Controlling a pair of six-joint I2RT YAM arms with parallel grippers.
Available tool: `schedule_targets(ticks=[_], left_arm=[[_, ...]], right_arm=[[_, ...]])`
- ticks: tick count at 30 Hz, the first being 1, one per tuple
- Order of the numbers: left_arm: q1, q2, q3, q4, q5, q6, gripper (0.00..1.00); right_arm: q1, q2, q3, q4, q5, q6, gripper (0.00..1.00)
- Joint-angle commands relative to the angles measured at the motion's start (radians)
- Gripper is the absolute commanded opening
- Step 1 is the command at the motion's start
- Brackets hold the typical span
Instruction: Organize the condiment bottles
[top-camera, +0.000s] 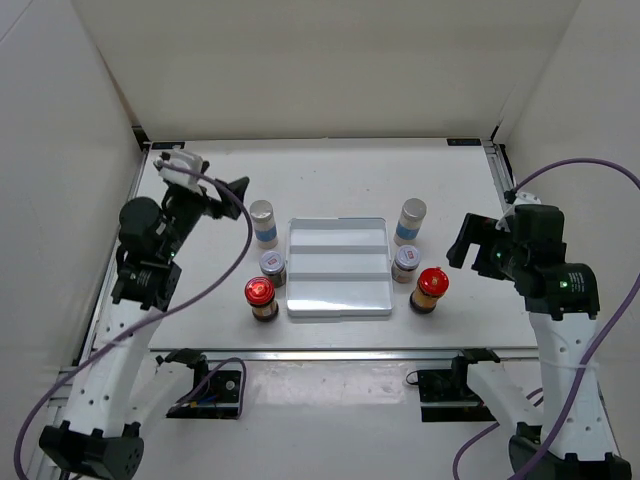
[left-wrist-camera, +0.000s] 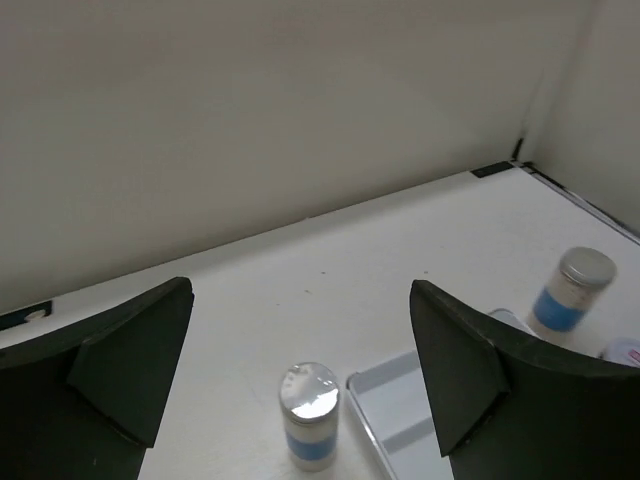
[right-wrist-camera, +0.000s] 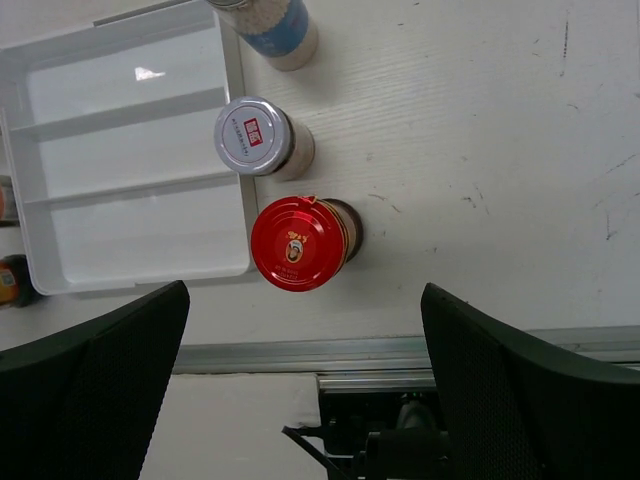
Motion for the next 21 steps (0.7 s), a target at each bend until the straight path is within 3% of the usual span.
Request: schedule_targets(ticks=[1,4,5,9,11,16,21], left_arm=[[0.001,-0.065,-0.151,-0.068,0.187,-0.004,1.00],[-0.029,-0.119,-0.240,-0.116,-0.201,-0.119,1.00],[-0.029,-0.128,-0.241,-0.176,-0.444,-0.253,1.00],[-0.042,-0.116,-0.268,-0.176,-0.727,-0.369,1.00],[-0.042,-0.116,-0.289,-0.189,-0.783,-0.437,1.00],[-0.052,-0.161,-0.299,-0.179,-0.718,-0.426,1.00],[-0.062,-0.142,-0.308,-0.179,-0.717,-0.416,1.00]], right_arm=[[0.009,-0.020,0.033,0.023,0.062,0.000,1.00],[0.033,0.012,0.033,-0.003,0.062,0.000,1.00],[0.034,0.012,0.013,-0.003,0.073,0.000,1.00],[0.034,0.050,-0.053,0.006,0.127,0.040,1.00],[0.043,0.143,-0.053,0.015,0.046,0.009,1.00],[0.064,0.407,0.004,-0.131,-0.125,0.096,1.00],[0.133,0.405,-0.086,-0.068,-0.048,0.147,1.00]])
